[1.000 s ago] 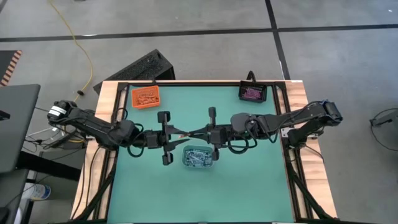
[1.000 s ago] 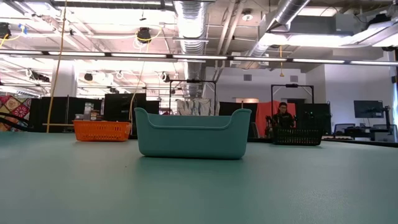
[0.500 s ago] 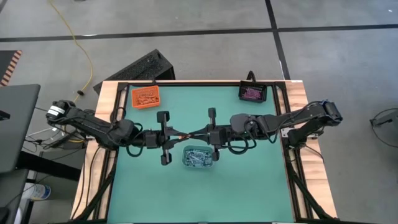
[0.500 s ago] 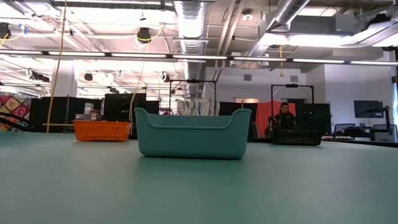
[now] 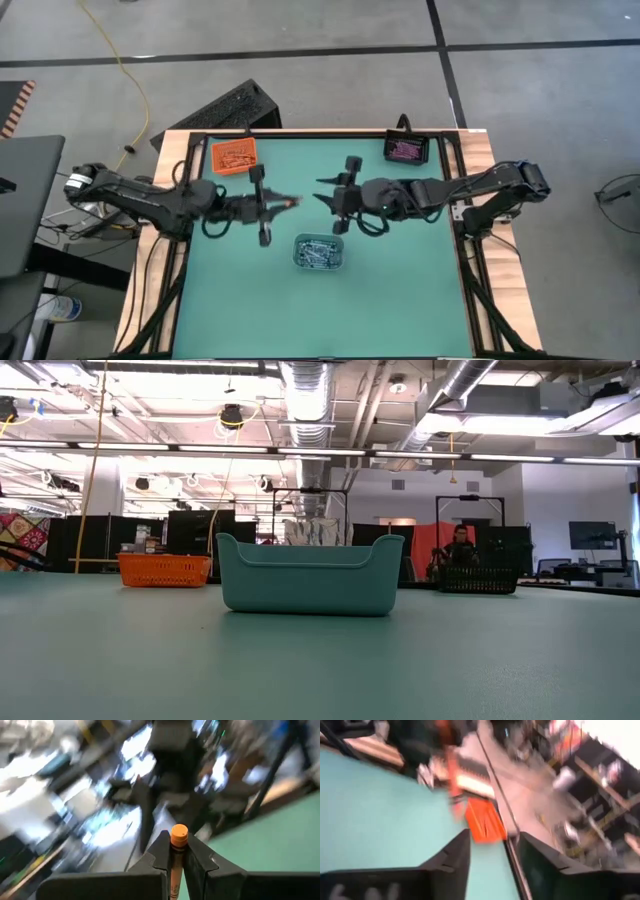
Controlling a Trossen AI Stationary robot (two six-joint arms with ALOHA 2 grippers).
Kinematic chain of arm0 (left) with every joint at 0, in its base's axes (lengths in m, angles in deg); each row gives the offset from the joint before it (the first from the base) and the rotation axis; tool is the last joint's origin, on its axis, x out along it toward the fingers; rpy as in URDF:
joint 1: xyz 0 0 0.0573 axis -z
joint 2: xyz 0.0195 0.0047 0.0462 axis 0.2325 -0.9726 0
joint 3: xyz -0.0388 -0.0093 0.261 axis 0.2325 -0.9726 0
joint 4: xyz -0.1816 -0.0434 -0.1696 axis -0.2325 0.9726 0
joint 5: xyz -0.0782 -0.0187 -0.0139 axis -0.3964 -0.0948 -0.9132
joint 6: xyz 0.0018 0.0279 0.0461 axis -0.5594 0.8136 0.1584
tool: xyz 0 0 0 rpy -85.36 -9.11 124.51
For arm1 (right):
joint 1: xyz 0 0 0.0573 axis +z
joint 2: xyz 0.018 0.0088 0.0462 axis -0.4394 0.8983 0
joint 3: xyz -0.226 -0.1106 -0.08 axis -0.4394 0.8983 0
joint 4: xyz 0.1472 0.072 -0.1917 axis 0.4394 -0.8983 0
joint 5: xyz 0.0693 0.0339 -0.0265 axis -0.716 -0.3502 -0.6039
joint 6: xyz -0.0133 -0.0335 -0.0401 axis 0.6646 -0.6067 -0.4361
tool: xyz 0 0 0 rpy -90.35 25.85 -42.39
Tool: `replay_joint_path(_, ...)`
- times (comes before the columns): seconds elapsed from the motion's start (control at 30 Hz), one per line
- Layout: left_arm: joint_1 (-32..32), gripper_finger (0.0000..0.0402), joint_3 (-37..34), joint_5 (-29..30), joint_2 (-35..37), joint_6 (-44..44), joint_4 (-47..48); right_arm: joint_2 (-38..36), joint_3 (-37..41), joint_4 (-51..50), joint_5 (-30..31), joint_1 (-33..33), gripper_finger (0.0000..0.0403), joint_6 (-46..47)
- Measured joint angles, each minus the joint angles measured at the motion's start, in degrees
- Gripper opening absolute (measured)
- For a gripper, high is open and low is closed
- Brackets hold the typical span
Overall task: Sort crayons
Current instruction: Put the orange crayon into the orange bin
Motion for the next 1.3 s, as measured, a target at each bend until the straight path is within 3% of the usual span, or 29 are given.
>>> replay_joint_path(0.17, -9.3, 0.0009, 2.5, 6.72, 0.8, 2.31, 18.11, -0.02, 0.0, -13.45, 0.84, -3.06, 0.0231, 12.08)
replay_joint_path(0.3, -19.76, 0.0009, 3.3, 8.01, -0.34, 3.09, 27.06, -0.11, 2.39, -19.72, -0.64, -4.33, 0.0243, 20.59)
replay_joint_path(0.53, -40.11, 0.0009, 3.29, 0.07, -3.49, 2.27, 35.35, -0.07, 9.65, -20.67, -1.97, -1.57, 0.0236, 28.4)
replay_joint_path(0.73, -52.3, 0.0009, 3.3, -3.03, -8.89, 3.54, 38.95, -0.07, 13.74, -20.47, -1.95, 1.92, 0.0233, 34.09)
replay_joint_path(0.93, -58.23, 0.0009, 3.3, -3.88, -14.98, 3.39, 40.38, -0.04, 14.82, -21.12, -0.29, 4.7, 0.0233, 37.19)
replay_joint_path(1.3, -60.51, 0.0016, 7.01, -0.54, -24.25, 0.94, 52.21, -0.04, 14.82, -20.95, 1.39, 6.43, 0.0233, 37.47)
